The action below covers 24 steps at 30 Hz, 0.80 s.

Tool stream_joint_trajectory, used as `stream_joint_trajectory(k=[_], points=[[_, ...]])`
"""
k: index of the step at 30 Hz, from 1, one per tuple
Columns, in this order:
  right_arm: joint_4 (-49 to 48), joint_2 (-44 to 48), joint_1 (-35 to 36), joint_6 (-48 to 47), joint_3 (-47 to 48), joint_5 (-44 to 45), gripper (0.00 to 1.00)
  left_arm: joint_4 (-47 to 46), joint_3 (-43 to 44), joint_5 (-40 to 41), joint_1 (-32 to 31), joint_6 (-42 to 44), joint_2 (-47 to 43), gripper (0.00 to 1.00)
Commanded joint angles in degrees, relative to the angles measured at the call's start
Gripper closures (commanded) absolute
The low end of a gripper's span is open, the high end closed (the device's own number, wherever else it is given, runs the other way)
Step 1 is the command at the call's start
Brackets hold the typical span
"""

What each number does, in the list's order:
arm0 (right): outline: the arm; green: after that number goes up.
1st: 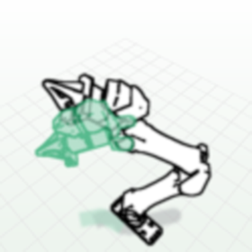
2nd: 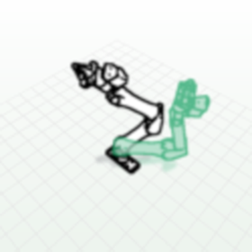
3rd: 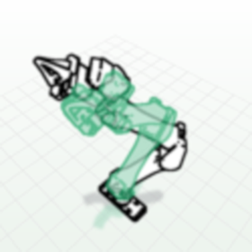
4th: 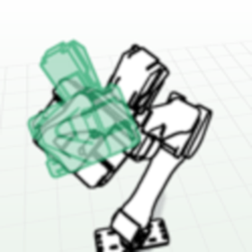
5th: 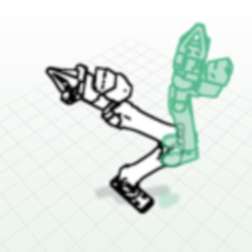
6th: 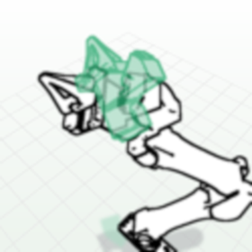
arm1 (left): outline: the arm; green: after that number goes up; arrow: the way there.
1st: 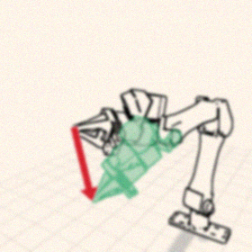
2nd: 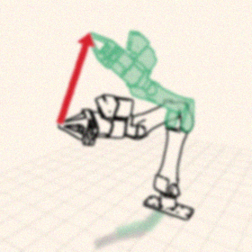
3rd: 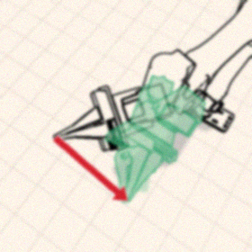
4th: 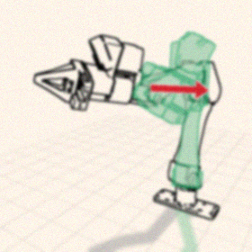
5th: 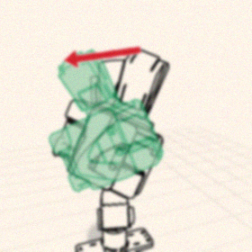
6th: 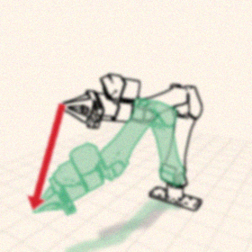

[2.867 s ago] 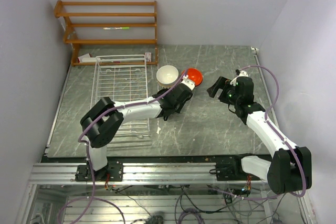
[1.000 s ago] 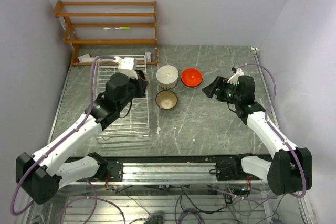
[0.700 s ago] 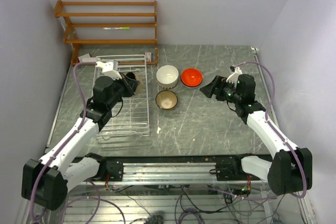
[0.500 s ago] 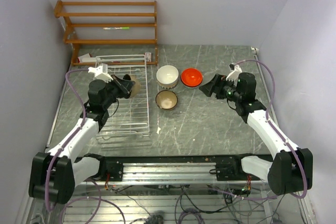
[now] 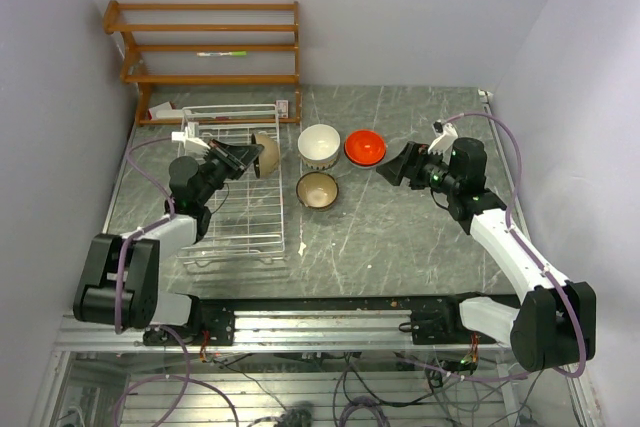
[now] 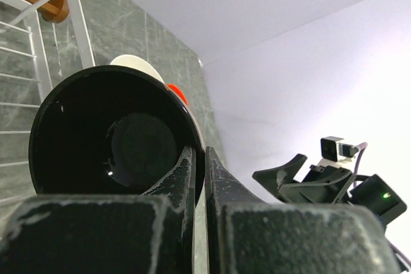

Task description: Load the bowls into the dish rack

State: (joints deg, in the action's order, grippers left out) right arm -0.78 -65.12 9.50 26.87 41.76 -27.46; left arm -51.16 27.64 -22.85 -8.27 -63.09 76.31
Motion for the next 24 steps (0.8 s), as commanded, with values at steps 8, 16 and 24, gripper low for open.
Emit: stream_joint_trajectory(k=[8, 16, 24], points=[[0.2, 0.4, 0.3, -1.3, 1.1, 0.3, 0.19, -20.1, -0.3, -3.1, 3.2, -9.4, 9.3, 0.93], [-1.1, 0.1, 0.3, -0.6, 0.3, 0.2, 0.19, -12.5, -0.4, -3.9, 4.7, -7.1, 12.4, 0.93], [-1.3, -0.3, 0.3, -0.7, -0.1, 0.2, 0.19, -18.9, -4.1, -4.9, 6.8, -8.7, 19.7, 0.93]])
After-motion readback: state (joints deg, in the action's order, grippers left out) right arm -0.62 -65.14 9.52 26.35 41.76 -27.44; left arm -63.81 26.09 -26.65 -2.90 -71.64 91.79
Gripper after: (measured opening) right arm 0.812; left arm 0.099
